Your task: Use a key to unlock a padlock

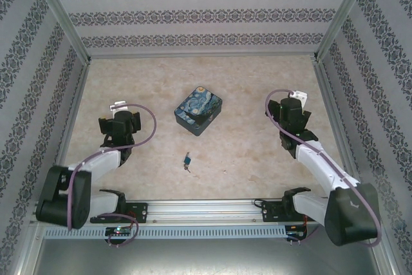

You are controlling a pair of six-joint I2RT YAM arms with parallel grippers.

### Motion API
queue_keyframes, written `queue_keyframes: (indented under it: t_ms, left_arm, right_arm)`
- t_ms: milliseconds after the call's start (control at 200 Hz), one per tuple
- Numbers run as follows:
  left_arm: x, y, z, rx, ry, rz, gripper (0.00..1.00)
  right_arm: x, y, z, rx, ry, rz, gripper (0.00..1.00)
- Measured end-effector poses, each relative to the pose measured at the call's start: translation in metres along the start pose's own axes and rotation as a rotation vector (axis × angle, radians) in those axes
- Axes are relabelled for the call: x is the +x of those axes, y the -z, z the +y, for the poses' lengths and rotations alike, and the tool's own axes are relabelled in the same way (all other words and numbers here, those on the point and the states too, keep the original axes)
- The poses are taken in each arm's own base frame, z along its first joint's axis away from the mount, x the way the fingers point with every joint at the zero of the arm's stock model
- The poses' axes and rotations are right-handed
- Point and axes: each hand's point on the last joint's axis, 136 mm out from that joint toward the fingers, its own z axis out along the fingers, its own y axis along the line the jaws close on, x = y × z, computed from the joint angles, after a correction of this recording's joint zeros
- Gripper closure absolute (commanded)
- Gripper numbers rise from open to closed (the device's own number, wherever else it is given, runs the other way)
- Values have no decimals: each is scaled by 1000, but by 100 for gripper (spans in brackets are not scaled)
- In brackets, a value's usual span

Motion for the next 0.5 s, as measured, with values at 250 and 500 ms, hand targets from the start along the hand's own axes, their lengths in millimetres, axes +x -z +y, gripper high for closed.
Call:
queue_keyframes:
  t_ms: [250, 500]
  left_arm:
    - [12, -28, -19, 73, 27, -18, 0]
    - [13, -35, -46, 237, 15, -39, 1]
  right_arm:
    - [25, -30, -10, 36, 134, -49, 2]
    - [69, -57, -1, -93, 209, -87, 2]
